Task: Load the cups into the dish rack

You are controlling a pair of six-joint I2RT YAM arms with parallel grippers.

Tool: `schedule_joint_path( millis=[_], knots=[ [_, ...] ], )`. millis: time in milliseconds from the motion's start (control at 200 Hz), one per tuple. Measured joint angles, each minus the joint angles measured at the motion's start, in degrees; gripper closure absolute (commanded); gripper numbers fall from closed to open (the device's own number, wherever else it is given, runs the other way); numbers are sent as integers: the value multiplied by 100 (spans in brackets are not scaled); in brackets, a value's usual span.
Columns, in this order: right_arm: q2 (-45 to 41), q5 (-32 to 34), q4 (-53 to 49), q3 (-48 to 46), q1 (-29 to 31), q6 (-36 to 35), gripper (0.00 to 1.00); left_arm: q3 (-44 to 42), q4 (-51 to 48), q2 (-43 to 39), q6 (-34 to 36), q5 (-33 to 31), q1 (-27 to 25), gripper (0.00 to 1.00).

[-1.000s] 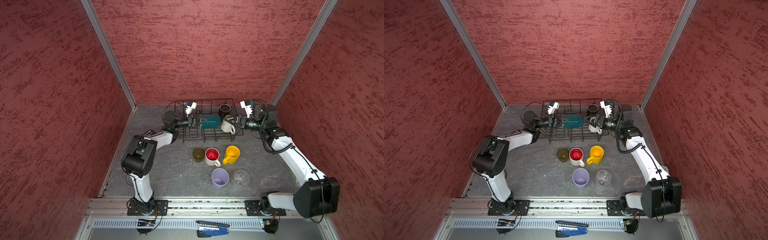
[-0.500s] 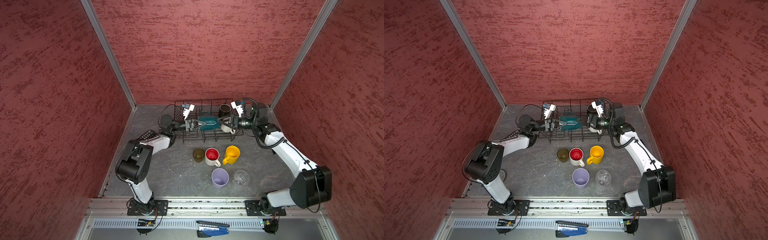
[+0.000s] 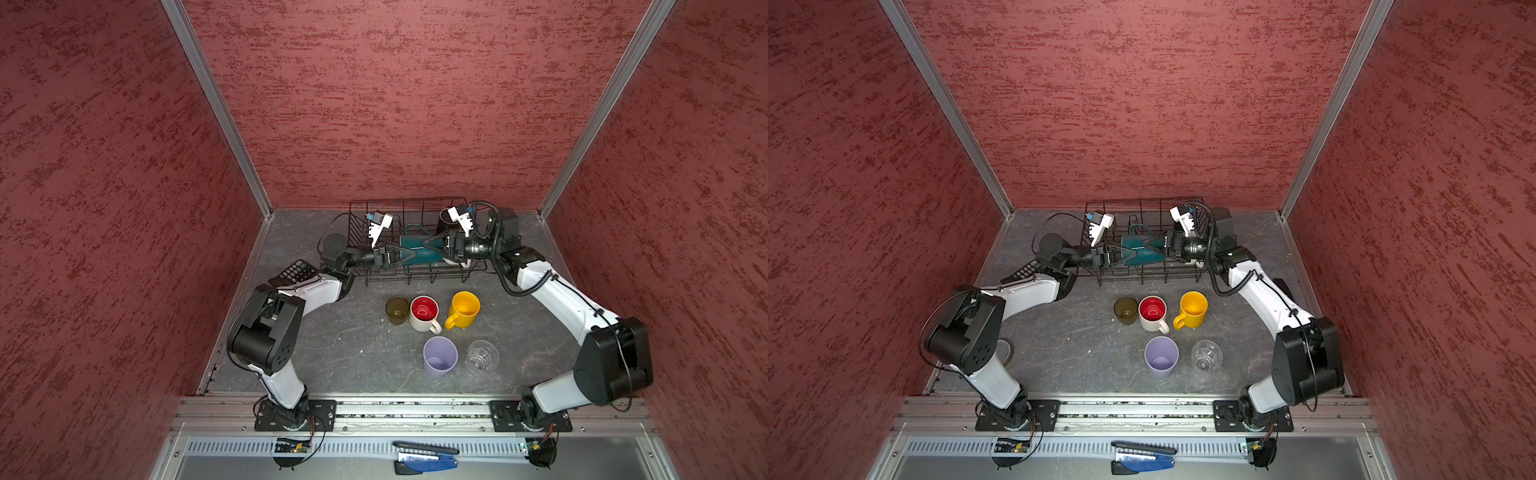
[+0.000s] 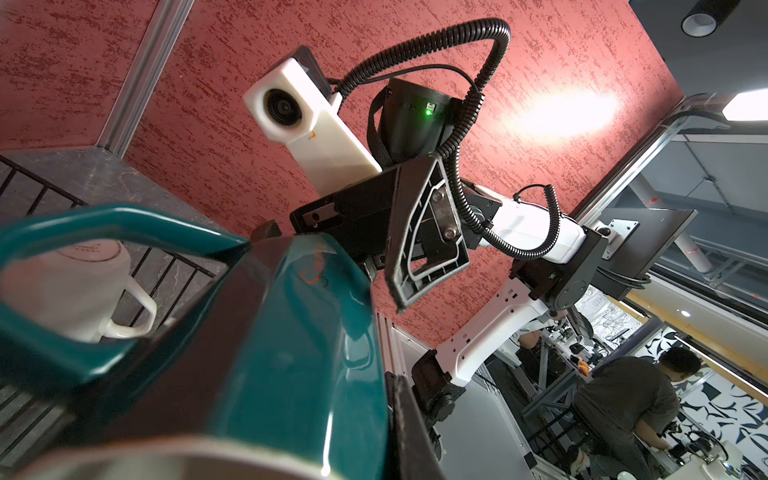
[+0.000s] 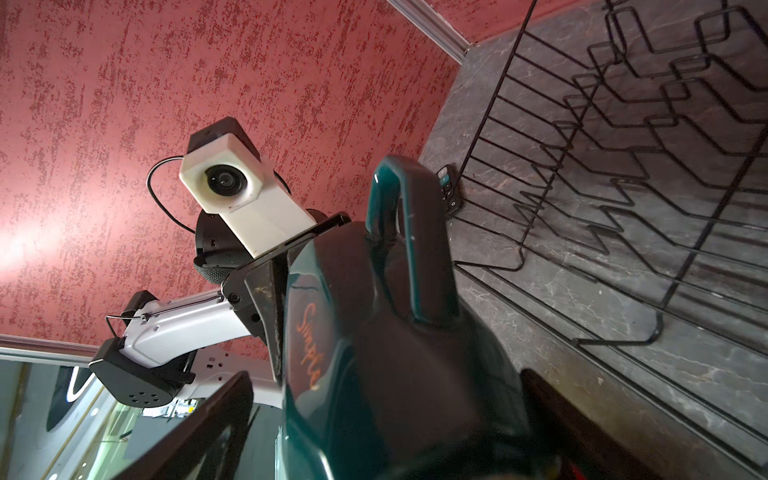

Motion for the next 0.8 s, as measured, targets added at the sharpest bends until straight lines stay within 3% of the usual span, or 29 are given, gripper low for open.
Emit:
schedule_joint_path(
  millis=[421, 681, 736, 801],
  knots=[
    [138, -96, 437, -4, 264, 328, 8, -286, 57, -304, 501, -216, -133, 100],
    [153, -240, 839, -81, 262, 555, 26, -363, 103, -409, 564, -310, -125, 100],
    [155, -291, 960, -101, 264, 625, 33, -385, 79, -466, 605, -334, -125, 94],
    [168, -326, 1080, -103, 267, 686, 42, -404, 35, -527, 686, -389, -125, 78]
  ],
)
